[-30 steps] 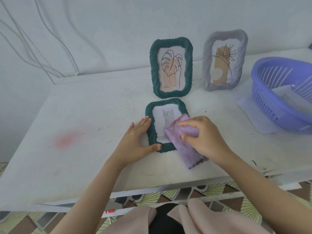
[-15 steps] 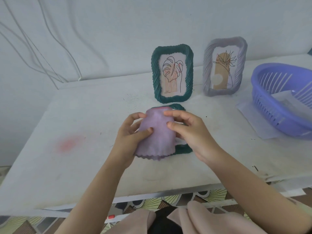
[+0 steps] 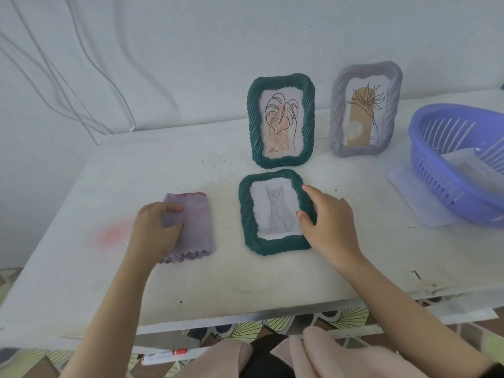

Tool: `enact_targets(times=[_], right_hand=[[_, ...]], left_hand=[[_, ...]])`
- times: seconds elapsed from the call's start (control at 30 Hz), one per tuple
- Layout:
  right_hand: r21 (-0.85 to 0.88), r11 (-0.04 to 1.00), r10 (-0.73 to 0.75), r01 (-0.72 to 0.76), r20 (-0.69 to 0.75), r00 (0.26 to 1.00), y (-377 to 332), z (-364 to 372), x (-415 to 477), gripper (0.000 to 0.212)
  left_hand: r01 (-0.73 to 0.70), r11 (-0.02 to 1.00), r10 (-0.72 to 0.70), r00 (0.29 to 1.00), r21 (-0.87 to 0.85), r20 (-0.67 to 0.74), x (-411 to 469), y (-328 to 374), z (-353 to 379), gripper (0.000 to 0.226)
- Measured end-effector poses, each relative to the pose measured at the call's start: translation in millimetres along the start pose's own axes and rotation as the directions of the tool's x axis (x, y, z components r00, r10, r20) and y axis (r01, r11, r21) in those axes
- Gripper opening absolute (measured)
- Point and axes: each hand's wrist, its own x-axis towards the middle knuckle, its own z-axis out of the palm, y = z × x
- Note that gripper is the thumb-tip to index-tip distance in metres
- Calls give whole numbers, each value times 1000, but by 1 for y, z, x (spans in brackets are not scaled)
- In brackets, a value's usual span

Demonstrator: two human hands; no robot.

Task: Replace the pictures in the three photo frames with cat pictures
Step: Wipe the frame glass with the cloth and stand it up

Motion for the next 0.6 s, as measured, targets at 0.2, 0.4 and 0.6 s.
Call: enact_targets(times=[0.2, 0.4, 0.6], right_hand=[[391, 902, 192, -182, 14, 981, -11, -14, 0, 54], [729, 532, 350, -430, 274, 896, -16, -27, 4, 62], [833, 339, 282, -436, 353, 892, -16, -30, -1, 60]], left_hand=[[-333, 943, 333, 938, 21, -94, -17, 24, 19, 48], [-140, 886, 229, 961, -442, 155, -35, 52, 37, 30], [59, 761, 241, 899, -646, 366, -34, 51, 47, 34]])
